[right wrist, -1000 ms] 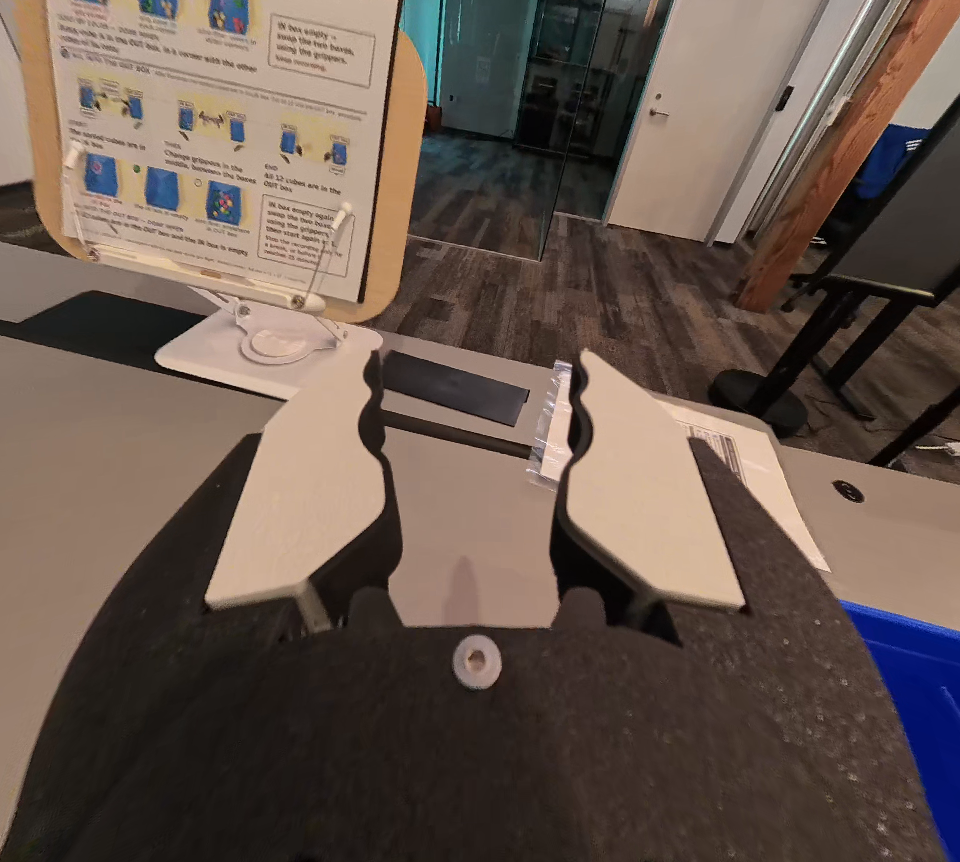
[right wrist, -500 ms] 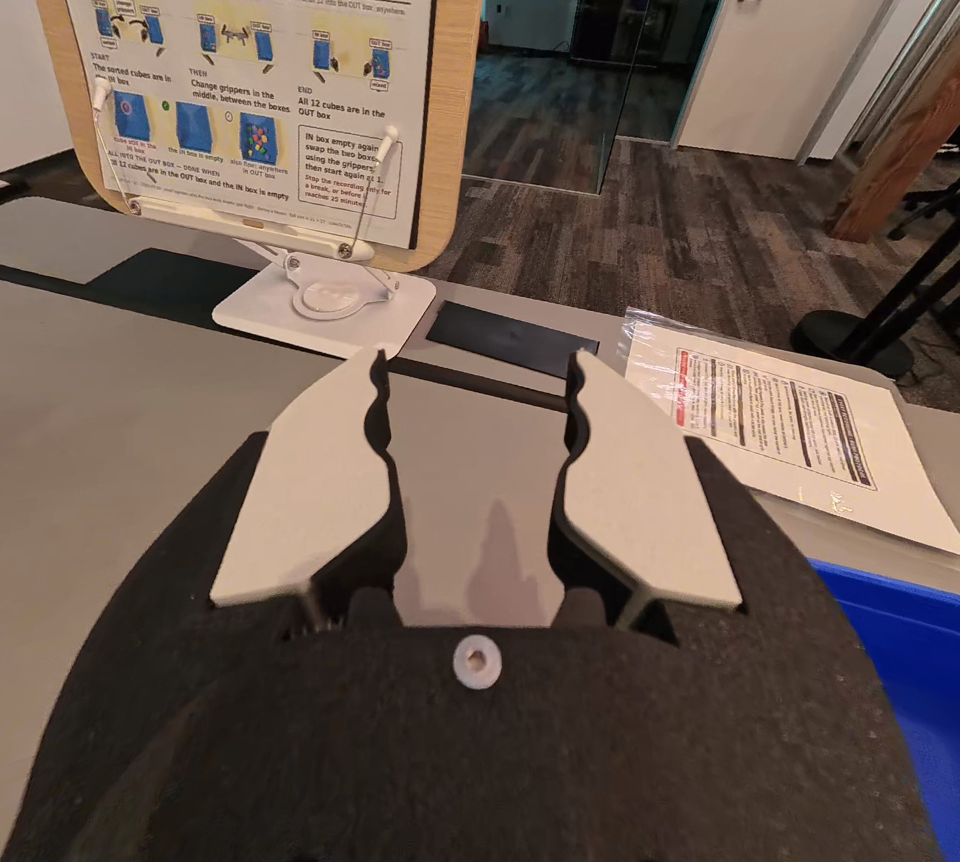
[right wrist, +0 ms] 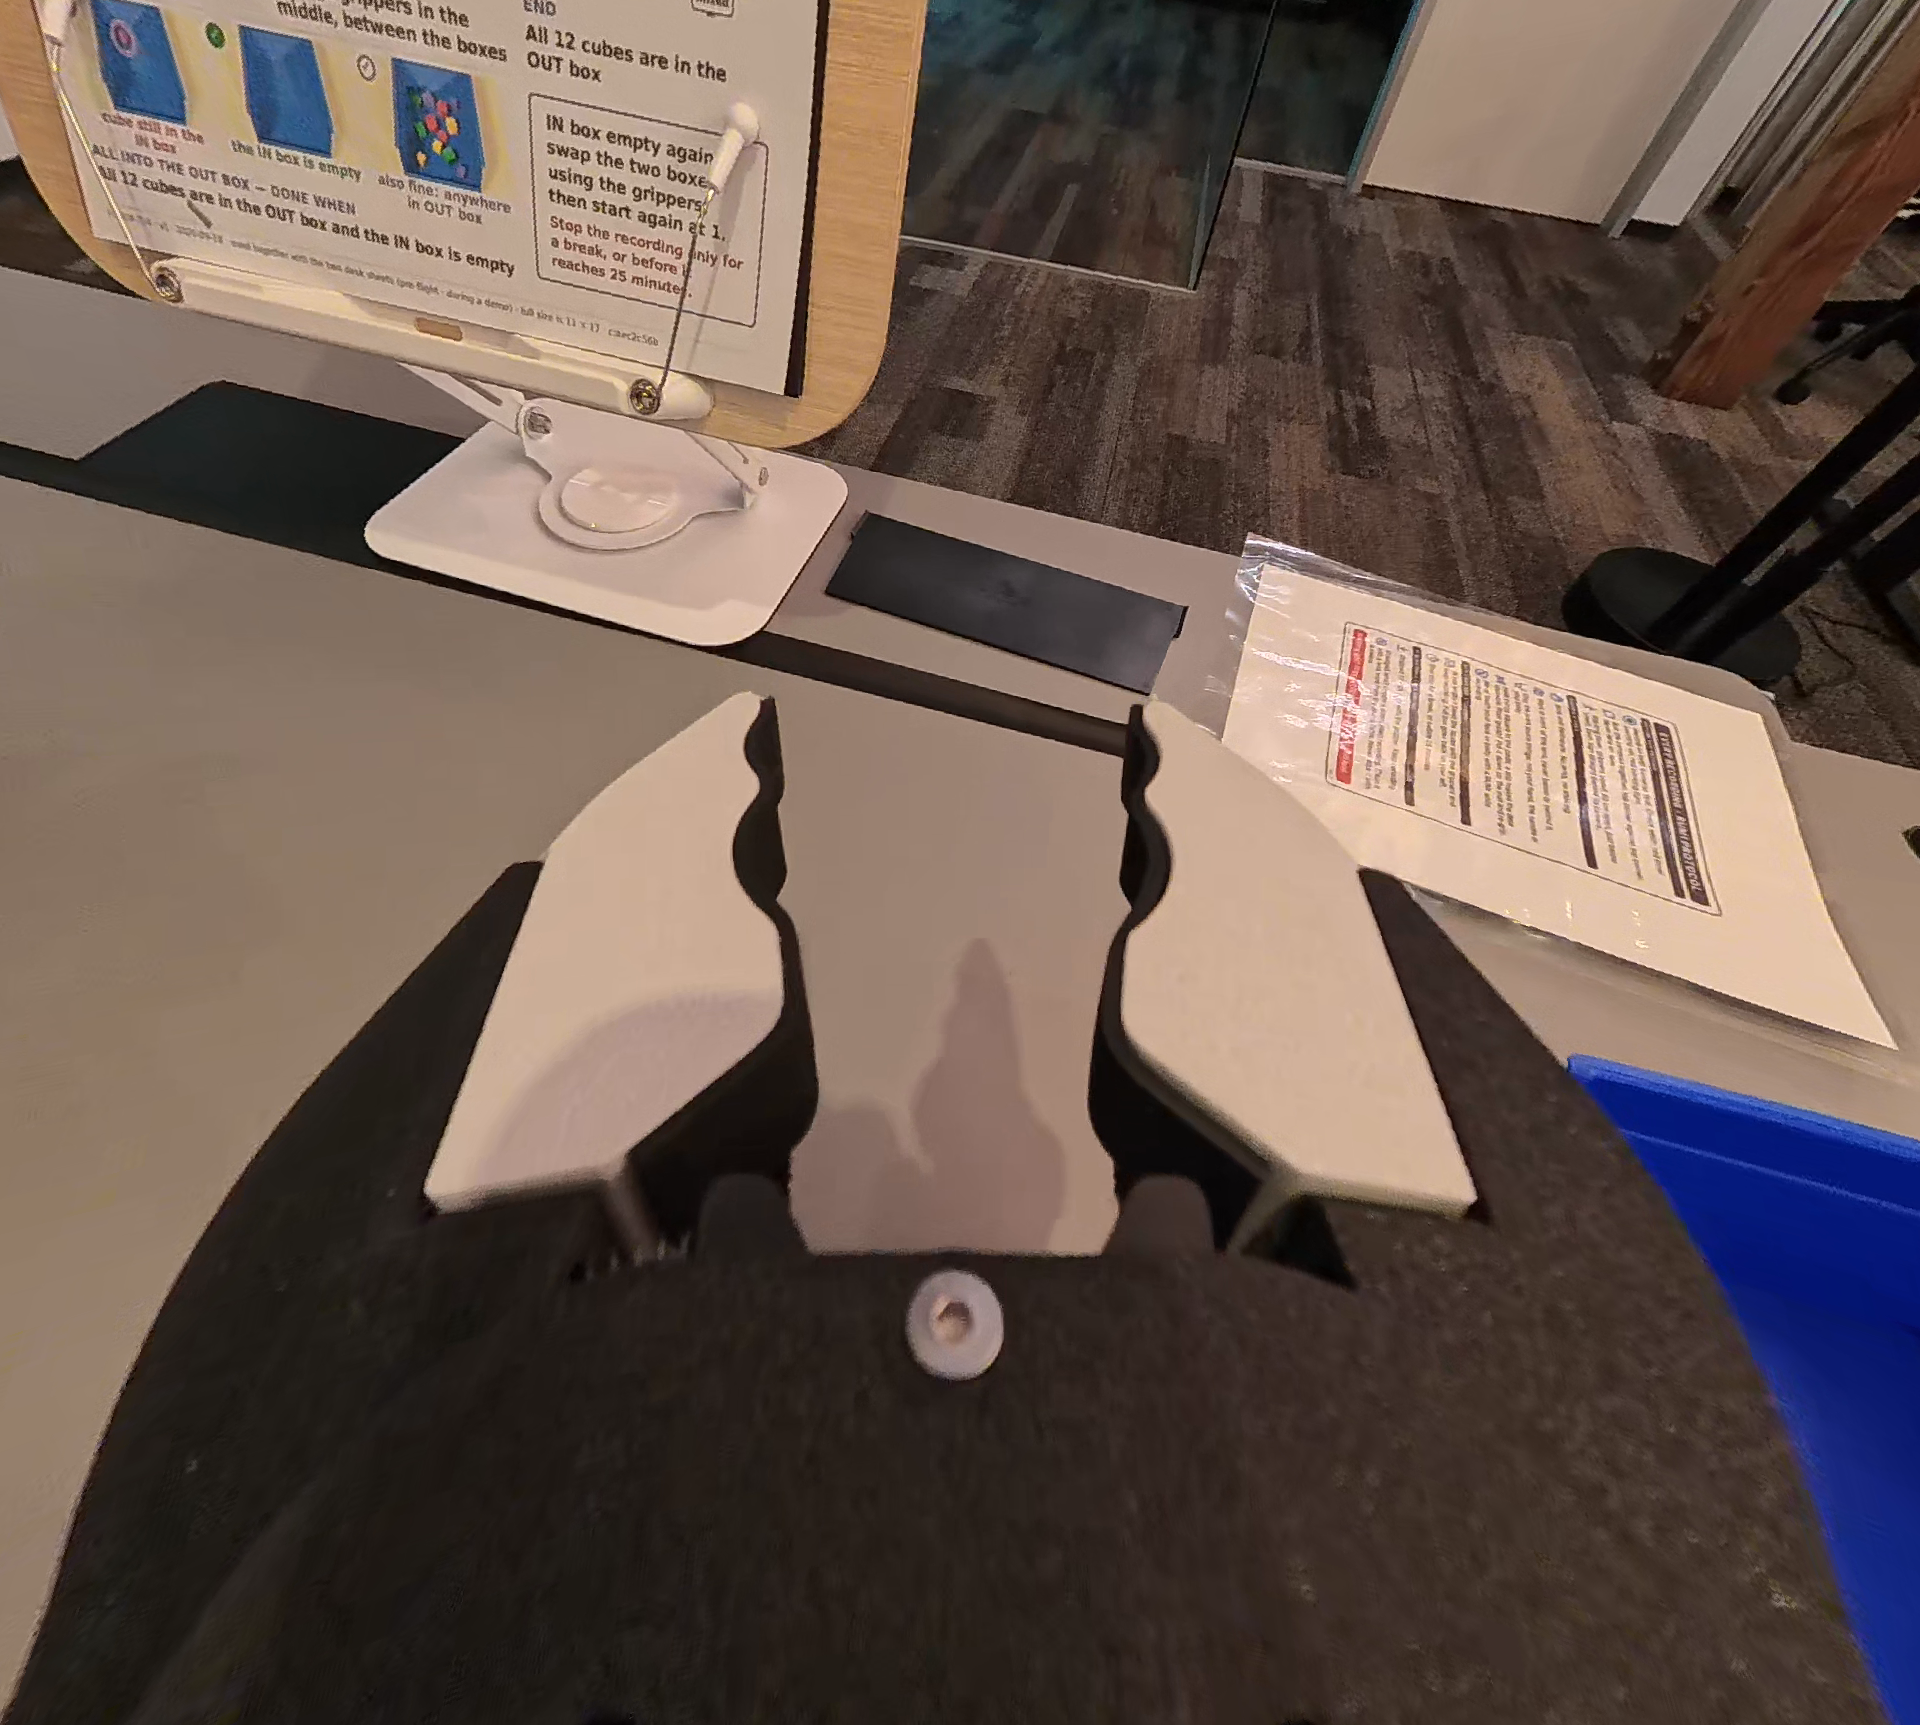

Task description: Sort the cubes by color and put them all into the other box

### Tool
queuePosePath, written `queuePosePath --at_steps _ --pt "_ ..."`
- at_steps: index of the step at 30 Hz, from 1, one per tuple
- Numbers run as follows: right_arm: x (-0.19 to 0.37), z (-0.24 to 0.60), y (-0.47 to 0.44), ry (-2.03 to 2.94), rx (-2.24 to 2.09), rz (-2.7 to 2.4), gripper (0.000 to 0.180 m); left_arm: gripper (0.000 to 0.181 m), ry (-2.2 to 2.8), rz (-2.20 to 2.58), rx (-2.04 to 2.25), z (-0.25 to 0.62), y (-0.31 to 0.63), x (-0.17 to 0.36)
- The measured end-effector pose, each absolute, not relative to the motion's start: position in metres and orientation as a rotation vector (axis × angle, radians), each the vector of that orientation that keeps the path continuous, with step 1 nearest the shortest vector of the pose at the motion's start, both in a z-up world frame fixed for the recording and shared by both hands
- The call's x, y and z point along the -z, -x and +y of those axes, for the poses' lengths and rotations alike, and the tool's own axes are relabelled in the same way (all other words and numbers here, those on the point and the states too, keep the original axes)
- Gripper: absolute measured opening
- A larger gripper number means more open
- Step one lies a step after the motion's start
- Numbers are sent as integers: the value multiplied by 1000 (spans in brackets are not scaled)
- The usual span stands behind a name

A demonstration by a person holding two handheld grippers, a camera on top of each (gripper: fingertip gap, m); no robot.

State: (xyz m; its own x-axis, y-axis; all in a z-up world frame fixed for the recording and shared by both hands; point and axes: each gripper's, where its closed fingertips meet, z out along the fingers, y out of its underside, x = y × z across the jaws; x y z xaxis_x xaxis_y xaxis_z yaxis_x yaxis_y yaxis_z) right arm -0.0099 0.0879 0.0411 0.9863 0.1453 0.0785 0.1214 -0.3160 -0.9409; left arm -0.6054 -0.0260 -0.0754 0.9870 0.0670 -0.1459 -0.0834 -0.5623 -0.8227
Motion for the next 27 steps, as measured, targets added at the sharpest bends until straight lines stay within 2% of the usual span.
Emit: queuePosePath --at_steps 15,16,18,20,23,25,27 --pt "-30 89 6 1943 -49 -204 62 5 2144 72 -103 -19 613 75" --pt "-29 89 6 1948 -43 -209 63 7 2140 55 -88 -20 612 73" --pt "-27 90 6 1958 -30 -218 63 32 2097 40 -23 -25 609 59" --pt "-23 90 7 1968 -29 -228 63 36 2003 31 23 -30 613 29" --pt "-17 92 10 1989 -25 -243 63 33 1874 133 28 -31 628 -25" --pt "-10 94 12 2009 -20 -266 63 20 1833 328 -16 -23 635 -48" --pt "-3 95 16 2037 -12 -299 63 6 1852 544 -102 -4 645 -48"
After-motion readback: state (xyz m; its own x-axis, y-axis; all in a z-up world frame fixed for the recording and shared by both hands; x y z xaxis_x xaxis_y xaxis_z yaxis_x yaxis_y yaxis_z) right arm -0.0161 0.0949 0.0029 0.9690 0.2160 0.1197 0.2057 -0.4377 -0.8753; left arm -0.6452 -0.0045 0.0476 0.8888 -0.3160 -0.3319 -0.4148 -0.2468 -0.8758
